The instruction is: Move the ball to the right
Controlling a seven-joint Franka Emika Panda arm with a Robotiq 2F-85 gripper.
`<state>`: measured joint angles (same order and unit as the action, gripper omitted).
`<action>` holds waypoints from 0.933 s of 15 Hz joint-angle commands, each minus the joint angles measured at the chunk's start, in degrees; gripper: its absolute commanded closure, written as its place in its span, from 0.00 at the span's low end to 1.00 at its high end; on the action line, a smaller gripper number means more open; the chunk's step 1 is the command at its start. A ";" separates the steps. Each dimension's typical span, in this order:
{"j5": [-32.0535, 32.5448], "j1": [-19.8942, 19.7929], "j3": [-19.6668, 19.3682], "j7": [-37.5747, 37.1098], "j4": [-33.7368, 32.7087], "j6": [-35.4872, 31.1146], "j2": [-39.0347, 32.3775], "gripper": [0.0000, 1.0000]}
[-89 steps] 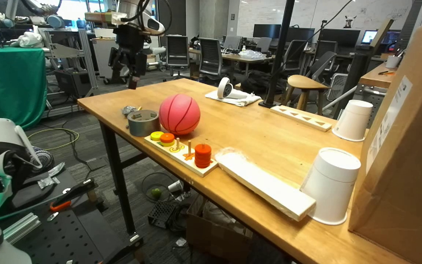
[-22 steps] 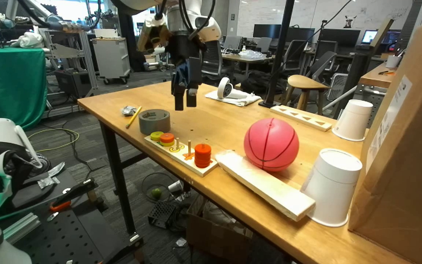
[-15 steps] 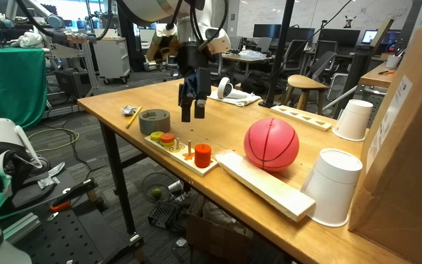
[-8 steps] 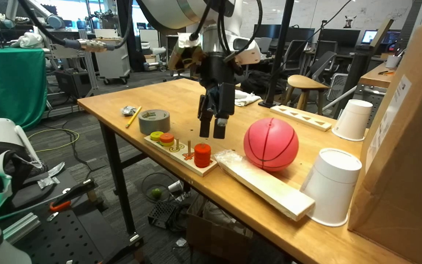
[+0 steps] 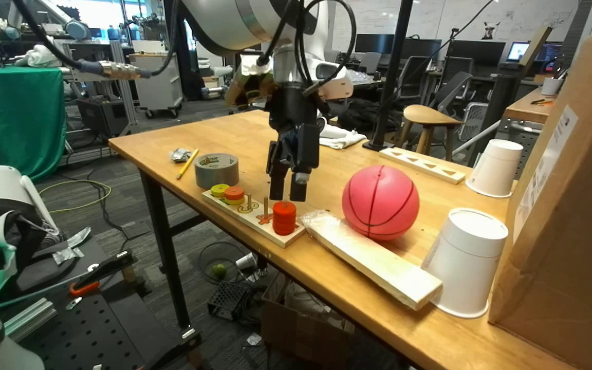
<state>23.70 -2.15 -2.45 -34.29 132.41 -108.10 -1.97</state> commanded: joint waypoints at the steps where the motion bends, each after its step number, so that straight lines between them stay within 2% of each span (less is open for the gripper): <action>1: 2.23 1.90 1.48 -1.49 1.70 0.00 0.89 0.00; 6: 3.59 2.48 1.84 -3.91 -1.02 1.06 -0.82 0.00; 14: -1.14 -0.89 -2.50 -3.39 -11.19 0.54 -8.54 0.00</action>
<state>25.29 -2.57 -4.09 -38.07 126.66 -108.14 -6.56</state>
